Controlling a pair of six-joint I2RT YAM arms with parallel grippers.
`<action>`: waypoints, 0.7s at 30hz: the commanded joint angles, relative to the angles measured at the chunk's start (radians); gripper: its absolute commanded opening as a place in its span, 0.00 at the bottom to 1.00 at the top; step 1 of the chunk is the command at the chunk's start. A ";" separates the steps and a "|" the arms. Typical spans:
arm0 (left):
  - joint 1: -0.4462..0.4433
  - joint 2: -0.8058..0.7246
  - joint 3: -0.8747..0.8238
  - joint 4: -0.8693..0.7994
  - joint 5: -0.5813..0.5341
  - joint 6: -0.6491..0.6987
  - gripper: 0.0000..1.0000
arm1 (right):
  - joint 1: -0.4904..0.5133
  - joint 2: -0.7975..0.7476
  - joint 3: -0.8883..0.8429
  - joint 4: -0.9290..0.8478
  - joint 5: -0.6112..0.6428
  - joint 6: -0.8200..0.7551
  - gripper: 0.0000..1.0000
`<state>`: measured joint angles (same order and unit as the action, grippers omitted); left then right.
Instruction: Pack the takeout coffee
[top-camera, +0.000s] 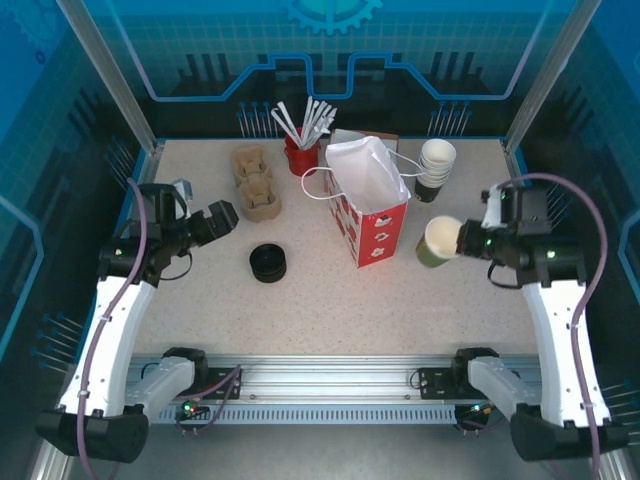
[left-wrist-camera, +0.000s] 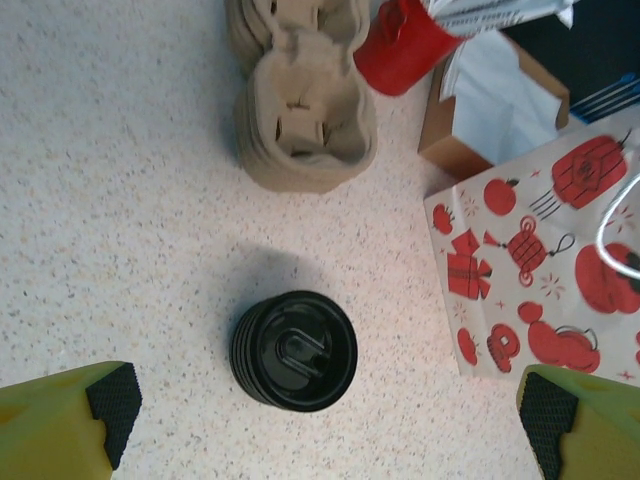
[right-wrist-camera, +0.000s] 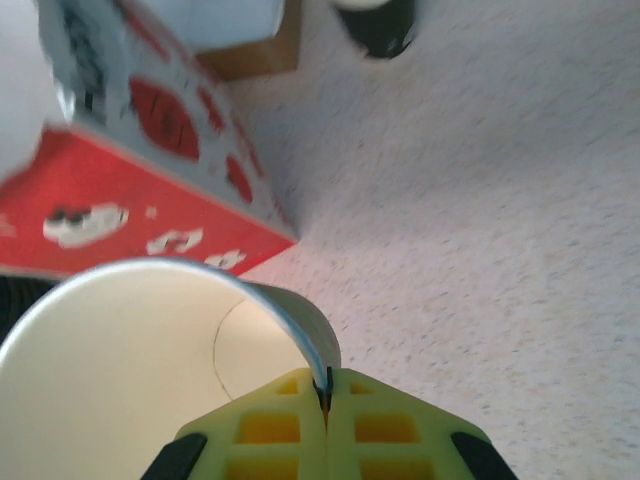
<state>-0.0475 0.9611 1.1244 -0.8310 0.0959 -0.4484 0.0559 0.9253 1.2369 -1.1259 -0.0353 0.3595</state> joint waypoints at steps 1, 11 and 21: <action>-0.015 -0.007 -0.047 0.027 0.038 -0.028 0.98 | 0.122 -0.089 -0.135 0.128 -0.009 0.082 0.00; -0.026 0.007 -0.159 0.083 0.038 -0.055 0.98 | 0.626 -0.090 -0.352 0.311 0.309 0.329 0.00; -0.027 0.072 -0.189 0.114 0.041 -0.075 0.97 | 0.830 0.150 -0.367 0.508 0.361 0.401 0.00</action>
<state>-0.0685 1.0252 0.9455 -0.7425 0.1139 -0.4999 0.8494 1.0275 0.8616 -0.7094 0.2821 0.7155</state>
